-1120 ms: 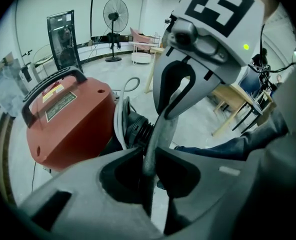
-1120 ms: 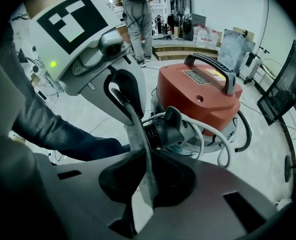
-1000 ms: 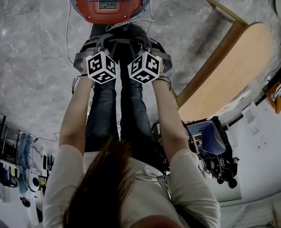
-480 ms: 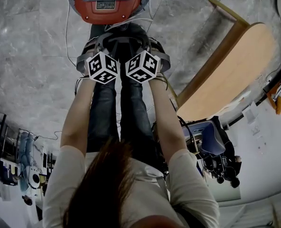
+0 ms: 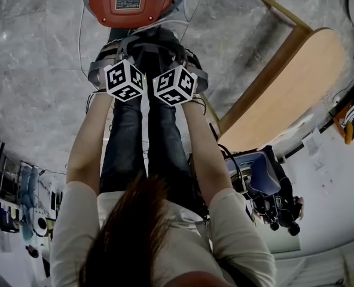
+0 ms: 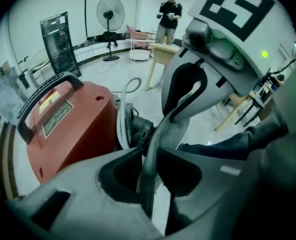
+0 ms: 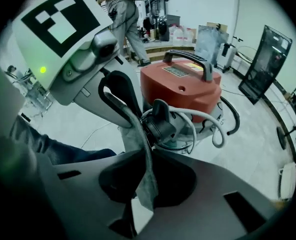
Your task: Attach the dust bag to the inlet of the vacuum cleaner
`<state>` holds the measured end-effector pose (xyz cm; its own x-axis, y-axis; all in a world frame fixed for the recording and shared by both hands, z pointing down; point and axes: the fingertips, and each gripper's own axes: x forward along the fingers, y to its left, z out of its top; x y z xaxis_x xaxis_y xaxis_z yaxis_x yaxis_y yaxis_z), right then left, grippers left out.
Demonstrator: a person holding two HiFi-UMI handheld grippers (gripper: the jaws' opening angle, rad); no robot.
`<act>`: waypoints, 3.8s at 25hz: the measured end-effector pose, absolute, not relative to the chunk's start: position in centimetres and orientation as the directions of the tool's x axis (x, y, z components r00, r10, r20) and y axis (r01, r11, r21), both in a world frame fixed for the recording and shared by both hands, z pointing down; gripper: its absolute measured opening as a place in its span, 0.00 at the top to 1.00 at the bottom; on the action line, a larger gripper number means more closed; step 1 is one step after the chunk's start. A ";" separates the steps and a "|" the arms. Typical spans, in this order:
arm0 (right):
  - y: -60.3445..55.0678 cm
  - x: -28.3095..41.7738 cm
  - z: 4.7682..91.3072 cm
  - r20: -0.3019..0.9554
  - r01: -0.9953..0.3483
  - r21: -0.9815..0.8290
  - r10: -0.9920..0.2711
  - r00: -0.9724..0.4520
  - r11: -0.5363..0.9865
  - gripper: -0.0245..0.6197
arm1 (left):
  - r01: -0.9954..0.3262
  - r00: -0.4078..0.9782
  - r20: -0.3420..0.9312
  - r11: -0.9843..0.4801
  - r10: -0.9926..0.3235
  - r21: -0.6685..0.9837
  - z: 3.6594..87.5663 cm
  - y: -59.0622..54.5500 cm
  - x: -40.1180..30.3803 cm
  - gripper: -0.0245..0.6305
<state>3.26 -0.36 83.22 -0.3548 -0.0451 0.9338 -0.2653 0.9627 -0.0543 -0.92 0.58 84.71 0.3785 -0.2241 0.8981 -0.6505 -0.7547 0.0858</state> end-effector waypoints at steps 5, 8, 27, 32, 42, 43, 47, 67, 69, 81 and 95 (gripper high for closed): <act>-0.6 3.5 83.5 0.933 -0.280 -0.060 -0.046 -0.356 0.958 0.89 | -0.644 0.403 0.890 -0.756 -0.211 0.113 84.8 0.5 -0.6 0.82; -1.2 3.4 83.8 0.938 -0.226 -0.054 -0.028 -0.344 0.973 0.88 | -0.733 0.398 0.882 -0.666 -0.251 0.141 85.0 0.8 -0.5 0.82; -1.6 3.3 83.7 0.930 -0.275 -0.039 -0.065 -0.361 0.961 0.88 | -0.706 0.424 0.862 -0.697 -0.277 0.123 84.7 0.0 -0.4 0.81; -2.1 2.8 83.9 0.936 -0.161 -0.041 -0.019 -0.351 0.986 0.87 | -0.827 0.354 0.862 -0.553 -0.363 0.107 84.8 0.3 -0.5 0.81; -1.8 3.1 83.7 0.924 -0.311 -0.031 -0.092 -0.372 0.950 0.88 | -0.666 0.400 0.884 -0.739 -0.242 0.099 84.9 -0.2 -0.5 0.80; -1.8 3.2 83.7 0.922 -0.330 -0.033 -0.098 -0.373 0.943 0.88 | -0.648 0.407 0.885 -0.754 -0.227 0.105 85.0 -0.4 -0.6 0.77; -2.0 3.2 83.8 0.918 -0.294 -0.049 -0.073 -0.389 0.955 0.88 | -0.680 0.425 0.876 -0.719 -0.229 0.142 84.9 0.0 -0.3 0.79; -2.7 3.5 82.2 0.922 -0.292 -0.296 0.193 -0.335 0.910 0.57 | -0.795 0.465 0.881 -0.479 -0.091 0.371 84.1 1.0 -0.1 0.64; -2.7 3.5 81.5 0.919 -0.300 -0.302 0.192 -0.345 0.905 0.59 | -0.797 0.464 0.881 -0.479 -0.094 0.368 83.3 0.8 -0.1 0.64; -3.8 3.8 76.0 0.886 -0.494 -0.369 0.137 -0.444 0.787 0.67 | -0.863 0.440 0.883 -0.350 -0.162 0.365 77.3 -0.9 -1.4 0.64; -5.3 3.3 67.8 0.861 -0.607 -0.344 -0.017 -0.508 0.717 0.91 | -0.914 0.398 0.878 -0.198 -0.267 0.354 69.3 -1.7 -1.6 0.80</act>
<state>3.27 -5.30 67.75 -0.5082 -0.0171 0.8611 -0.6068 0.7167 -0.3438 -1.56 -1.66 69.28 0.3980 -0.2673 0.8776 -0.9140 -0.1982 0.3541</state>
